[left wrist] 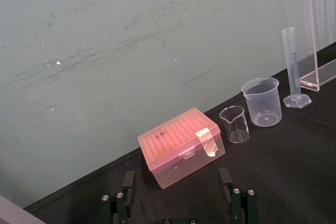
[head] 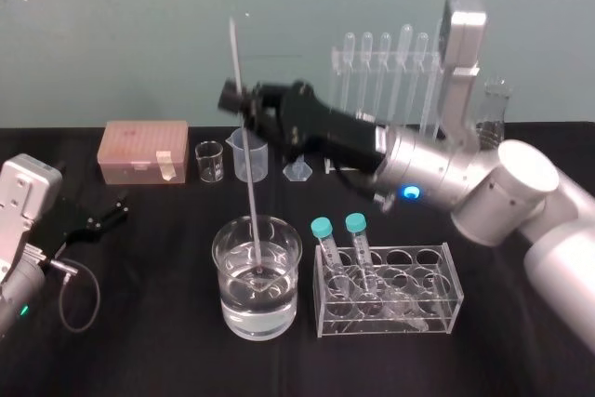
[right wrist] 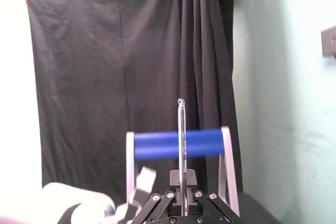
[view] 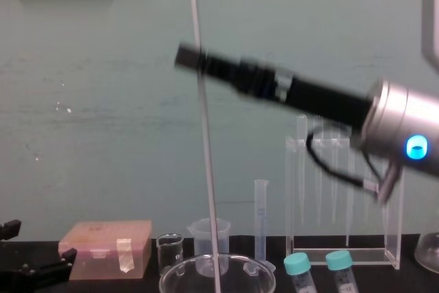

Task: Hold the thermometer with one hand and immerse one end into the beaker, then reinsert it into the test tube rack.

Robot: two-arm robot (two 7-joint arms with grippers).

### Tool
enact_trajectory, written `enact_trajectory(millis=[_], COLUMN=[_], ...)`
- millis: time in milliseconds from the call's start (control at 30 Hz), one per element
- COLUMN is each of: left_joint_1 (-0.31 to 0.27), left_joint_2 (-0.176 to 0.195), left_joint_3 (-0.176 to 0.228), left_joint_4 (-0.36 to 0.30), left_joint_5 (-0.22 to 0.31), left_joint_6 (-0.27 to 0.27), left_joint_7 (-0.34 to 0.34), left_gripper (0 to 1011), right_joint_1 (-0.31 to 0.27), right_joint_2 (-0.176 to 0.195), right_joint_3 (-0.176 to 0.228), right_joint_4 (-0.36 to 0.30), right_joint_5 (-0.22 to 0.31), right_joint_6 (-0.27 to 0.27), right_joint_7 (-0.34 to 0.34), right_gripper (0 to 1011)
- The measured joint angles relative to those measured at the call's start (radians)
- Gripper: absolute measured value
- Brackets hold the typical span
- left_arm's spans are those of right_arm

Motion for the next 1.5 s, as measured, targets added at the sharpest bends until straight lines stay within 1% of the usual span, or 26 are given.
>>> enact_trajectory(millis=[33, 67, 167, 200, 233, 300, 333, 400, 433, 500, 600, 633, 667, 700, 733, 800, 833, 867, 933, 1067, 1100, 1167, 1300, 1400, 1500], left_joint_1=[0.0, 0.0, 0.0, 0.0, 0.0, 0.0, 0.0, 0.0, 0.0, 0.0, 0.0, 0.0, 0.0, 0.0, 0.0, 0.0, 0.0, 0.0, 0.0, 0.0, 0.0, 0.0, 0.0, 0.0, 0.0], left_joint_2=[0.0, 0.0, 0.0, 0.0, 0.0, 0.0, 0.0, 0.0, 0.0, 0.0, 0.0, 0.0, 0.0, 0.0, 0.0, 0.0, 0.0, 0.0, 0.0, 0.0, 0.0, 0.0, 0.0, 0.0, 0.0], left_joint_3=[0.0, 0.0, 0.0, 0.0, 0.0, 0.0, 0.0, 0.0, 0.0, 0.0, 0.0, 0.0, 0.0, 0.0, 0.0, 0.0, 0.0, 0.0, 0.0, 0.0, 0.0, 0.0, 0.0, 0.0, 0.0], left_joint_4=[0.0, 0.0, 0.0, 0.0, 0.0, 0.0, 0.0, 0.0, 0.0, 0.0, 0.0, 0.0, 0.0, 0.0, 0.0, 0.0, 0.0, 0.0, 0.0, 0.0, 0.0, 0.0, 0.0, 0.0, 0.0], left_joint_5=[0.0, 0.0, 0.0, 0.0, 0.0, 0.0, 0.0, 0.0, 0.0, 0.0, 0.0, 0.0, 0.0, 0.0, 0.0, 0.0, 0.0, 0.0, 0.0, 0.0, 0.0, 0.0, 0.0, 0.0, 0.0], left_joint_6=[0.0, 0.0, 0.0, 0.0, 0.0, 0.0, 0.0, 0.0, 0.0, 0.0, 0.0, 0.0, 0.0, 0.0, 0.0, 0.0, 0.0, 0.0, 0.0, 0.0, 0.0, 0.0, 0.0, 0.0, 0.0], left_joint_7=[0.0, 0.0, 0.0, 0.0, 0.0, 0.0, 0.0, 0.0, 0.0, 0.0, 0.0, 0.0, 0.0, 0.0, 0.0, 0.0, 0.0, 0.0, 0.0, 0.0, 0.0, 0.0, 0.0, 0.0, 0.0], left_gripper=[1008, 1008, 1008, 1008, 1008, 1008, 1008, 1008, 1008, 1008, 1008, 1008, 1008, 1008, 1008, 1008, 1008, 1008, 1008, 1008, 1008, 1008, 1008, 1008, 1008], right_joint_1=[0.012, 0.012, 0.041, 0.041, 0.051, 0.061, 0.071, 0.079, 0.084, 0.086, 0.073, 0.073, 0.058, 0.048, 0.025, -0.002, -0.033, -0.033, -0.104, -0.176, -0.208, -0.251, -0.314, -0.347, -0.362], right_joint_2=[0.002, 0.002, 0.013, 0.013, 0.019, 0.026, 0.034, 0.044, 0.056, 0.07, 0.118, 0.118, 0.14, 0.152, 0.175, 0.198, 0.219, 0.219, 0.256, 0.284, 0.294, 0.306, 0.32, 0.324, 0.324], right_joint_3=[0.008, 0.008, 0.032, 0.032, 0.043, 0.056, 0.07, 0.083, 0.096, 0.108, 0.141, 0.141, 0.154, 0.162, 0.178, 0.194, 0.209, 0.209, 0.239, 0.261, 0.27, 0.282, 0.301, 0.31, 0.314], right_joint_4=[-0.01, -0.01, -0.049, -0.049, -0.065, -0.084, -0.102, -0.118, -0.131, -0.142, -0.169, -0.169, -0.182, -0.19, -0.209, -0.226, -0.248, -0.248, -0.295, -0.339, -0.357, -0.379, -0.406, -0.412, -0.41], right_joint_5=[0.018, 0.018, 0.069, 0.069, 0.088, 0.11, 0.127, 0.136, 0.14, 0.14, 0.126, 0.126, 0.112, 0.104, 0.087, 0.075, 0.066, 0.066, 0.057, 0.055, 0.055, 0.053, 0.052, 0.048, 0.041], right_joint_6=[0.013, 0.013, 0.052, 0.052, 0.065, 0.078, 0.084, 0.082, 0.076, 0.065, 0.034, 0.034, 0.017, 0.008, -0.008, -0.018, -0.025, -0.025, -0.029, -0.028, -0.026, -0.02, -0.01, -0.002, 0.003], right_joint_7=[0.003, 0.003, 0.004, 0.004, 0.003, 0.001, -0.004, -0.012, -0.022, -0.037, -0.087, -0.087, -0.112, -0.126, -0.15, -0.175, -0.198, -0.198, -0.235, -0.264, -0.277, -0.295, -0.323, -0.338, -0.346], right_gripper=[56, 56, 56, 56, 56, 56, 56, 56, 56, 56, 56, 56, 56, 56, 56, 56, 56, 56, 56, 56, 56, 56, 56, 56, 56])
